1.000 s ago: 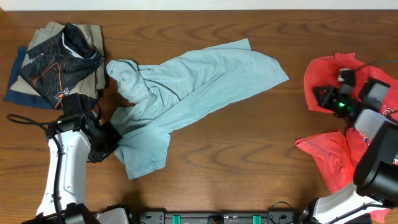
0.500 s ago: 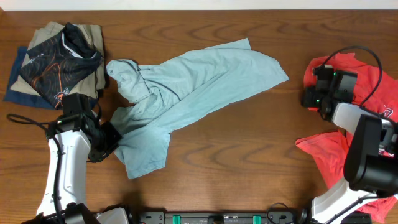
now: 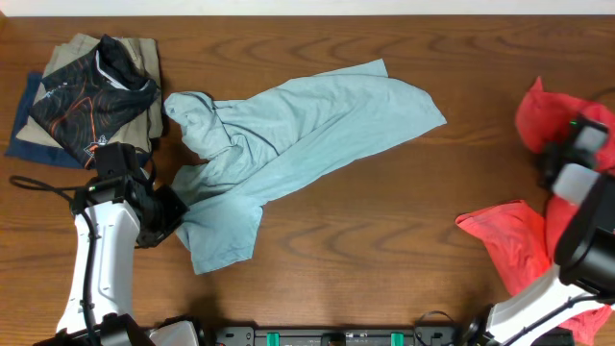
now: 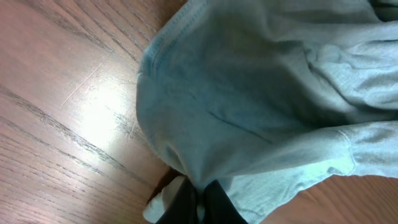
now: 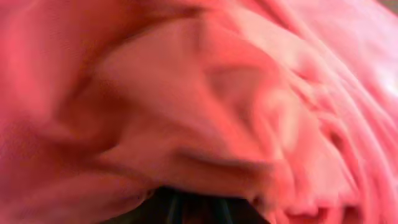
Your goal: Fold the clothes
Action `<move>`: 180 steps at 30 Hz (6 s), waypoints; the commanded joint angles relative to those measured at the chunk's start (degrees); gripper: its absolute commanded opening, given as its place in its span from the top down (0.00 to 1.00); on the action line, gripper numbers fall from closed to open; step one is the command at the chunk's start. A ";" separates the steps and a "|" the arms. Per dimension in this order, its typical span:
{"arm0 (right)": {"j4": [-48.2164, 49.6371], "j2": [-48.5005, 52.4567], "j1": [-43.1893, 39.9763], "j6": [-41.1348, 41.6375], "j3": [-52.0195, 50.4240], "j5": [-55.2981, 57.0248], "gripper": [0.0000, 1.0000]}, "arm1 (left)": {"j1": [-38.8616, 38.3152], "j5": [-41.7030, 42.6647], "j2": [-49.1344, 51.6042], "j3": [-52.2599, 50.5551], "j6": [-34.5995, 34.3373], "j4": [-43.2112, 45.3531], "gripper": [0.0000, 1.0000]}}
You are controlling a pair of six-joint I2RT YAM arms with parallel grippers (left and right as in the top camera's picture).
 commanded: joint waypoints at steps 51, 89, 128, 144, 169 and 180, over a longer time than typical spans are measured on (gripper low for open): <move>-4.66 9.22 32.17 15.76 6.27 -26.91 0.96 | 0.20 -0.11 -0.13 0.15 -0.52 1.38 0.94; -58.25 -49.68 19.63 3.85 23.32 -23.98 0.99 | -13.05 3.72 -8.09 39.91 11.78 -14.29 0.94; -33.70 -15.08 19.41 4.37 43.45 -19.91 0.99 | -14.82 -1.86 25.27 61.57 17.73 22.05 0.94; -27.58 -15.56 16.83 6.08 59.82 -10.80 0.99 | -14.38 -0.94 25.53 79.80 17.73 33.53 0.94; -91.52 4.31 16.65 6.14 51.91 -9.11 0.99 | -18.78 5.86 26.12 46.10 17.73 -26.40 0.94; -88.67 4.22 14.53 9.75 32.26 -8.87 0.99 | -18.62 2.95 25.73 30.97 17.70 -29.18 0.94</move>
